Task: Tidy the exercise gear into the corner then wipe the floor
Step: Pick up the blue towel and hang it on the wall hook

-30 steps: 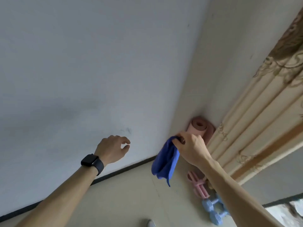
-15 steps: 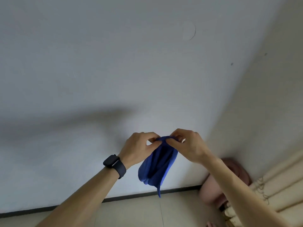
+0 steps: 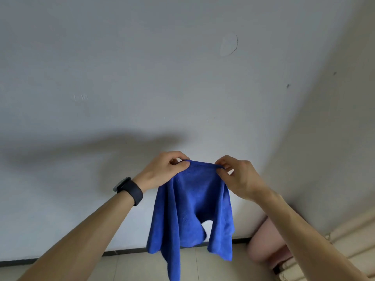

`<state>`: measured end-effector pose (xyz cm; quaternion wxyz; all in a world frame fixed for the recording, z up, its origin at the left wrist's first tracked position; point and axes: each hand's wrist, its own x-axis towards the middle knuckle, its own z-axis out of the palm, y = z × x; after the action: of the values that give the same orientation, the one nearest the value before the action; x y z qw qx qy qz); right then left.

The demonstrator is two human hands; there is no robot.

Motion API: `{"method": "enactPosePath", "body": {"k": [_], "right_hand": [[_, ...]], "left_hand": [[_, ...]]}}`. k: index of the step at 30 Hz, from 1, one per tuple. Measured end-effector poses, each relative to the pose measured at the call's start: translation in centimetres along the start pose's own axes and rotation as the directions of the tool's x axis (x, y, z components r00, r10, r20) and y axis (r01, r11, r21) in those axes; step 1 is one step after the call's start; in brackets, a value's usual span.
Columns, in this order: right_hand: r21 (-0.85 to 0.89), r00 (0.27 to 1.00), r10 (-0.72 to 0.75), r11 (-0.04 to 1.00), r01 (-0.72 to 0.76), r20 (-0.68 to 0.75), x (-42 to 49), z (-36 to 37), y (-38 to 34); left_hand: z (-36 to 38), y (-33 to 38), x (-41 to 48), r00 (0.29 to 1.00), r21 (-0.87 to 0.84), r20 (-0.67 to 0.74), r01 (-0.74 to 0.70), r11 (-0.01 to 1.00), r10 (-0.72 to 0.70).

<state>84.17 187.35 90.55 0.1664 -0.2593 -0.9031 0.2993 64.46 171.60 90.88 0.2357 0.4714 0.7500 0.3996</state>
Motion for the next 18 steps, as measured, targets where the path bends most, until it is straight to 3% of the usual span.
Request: {"method": "enactPosePath", "body": {"k": [5,10,15,18], "right_hand": [[0.146,0.996,0.078,0.986,-0.082,0.032,1.6,-1.1,-0.2],[0.194,0.999,0.042,0.98,-0.042,0.006,2.7,-2.9,-1.5],[0.089,0.967,-0.092,0.989,0.116,-0.236,6.5,-8.6,-5.5],[0.001,0.88,-0.198,0.975,0.22,-0.432,9.8,-14.0,-9.4]], "left_hand": [[-1.0,1.1,1.3,0.998,0.026,-0.057,-0.04,0.999,0.042],[-2.5,3.2,2.2,0.992,0.04,-0.096,-0.076,0.996,0.079],[-6.9,9.5,4.9,0.914,0.212,-0.31,-0.201,0.956,0.261],[-10.6,15.4,7.4,0.822,0.27,-0.438,-0.267,0.925,0.365]]}}
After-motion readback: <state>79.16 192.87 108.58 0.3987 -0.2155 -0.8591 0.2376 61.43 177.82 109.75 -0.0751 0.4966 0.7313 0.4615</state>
